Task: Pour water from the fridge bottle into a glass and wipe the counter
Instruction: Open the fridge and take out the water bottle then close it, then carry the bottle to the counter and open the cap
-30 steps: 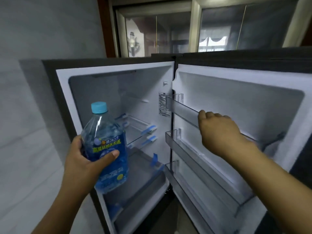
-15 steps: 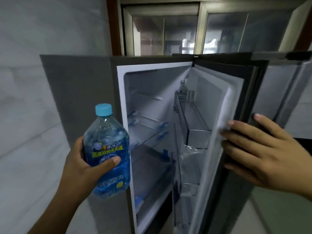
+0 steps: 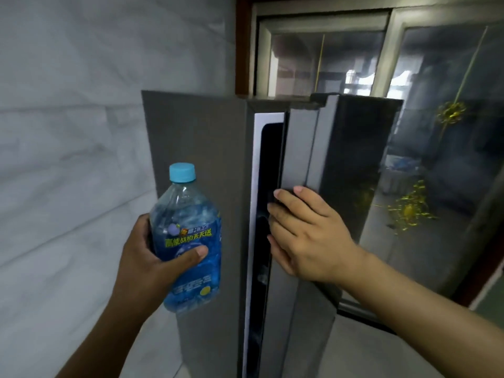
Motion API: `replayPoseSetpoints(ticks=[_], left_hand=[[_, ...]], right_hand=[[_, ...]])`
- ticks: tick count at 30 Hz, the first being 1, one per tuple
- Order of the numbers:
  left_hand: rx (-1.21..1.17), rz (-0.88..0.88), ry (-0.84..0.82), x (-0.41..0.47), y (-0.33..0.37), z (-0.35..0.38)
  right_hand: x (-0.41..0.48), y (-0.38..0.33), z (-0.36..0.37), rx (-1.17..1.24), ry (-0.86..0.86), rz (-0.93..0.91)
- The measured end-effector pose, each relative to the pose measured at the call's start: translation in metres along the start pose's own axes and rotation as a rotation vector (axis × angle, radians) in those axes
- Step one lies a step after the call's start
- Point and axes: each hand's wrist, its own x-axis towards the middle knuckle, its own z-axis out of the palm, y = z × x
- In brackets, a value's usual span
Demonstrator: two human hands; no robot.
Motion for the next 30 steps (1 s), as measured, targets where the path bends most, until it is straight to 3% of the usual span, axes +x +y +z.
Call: replayPoseSetpoints(ticks=[11,16,19,21,23,25,30], left_hand=[[0.082,-0.001,0.060,-0.027,0.012,-0.016],[0.034,0.010,0.023,-0.038,0.021,-0.014],[-0.031,0.022,-0.046,-0.045,0.027,-0.008],[-0.067,0.036,-0.108,-0.052,0.028,0.001],[-0.099,0.042,-0.175,-0.060,0.026,0.013],[-0.151,0.033,-0.266,-0.070,0.020,0.030],[-0.224,-0.008,-0.507,-0.107,0.005,0.084]], right_hand=[[0.016,-0.011,0.071,0.103,0.140,0.012],[0.011,-0.032,0.053,0.164,0.055,0.154],[-0.015,-0.093,0.027,0.616,-0.025,0.495],[-0.027,-0.144,0.000,1.135,-0.031,0.961],[-0.030,-0.173,-0.025,1.770,0.013,1.548],[-0.041,-0.187,-0.043,2.283,0.034,1.894],[-0.085,-0.184,-0.089,2.260,0.352,2.197]])
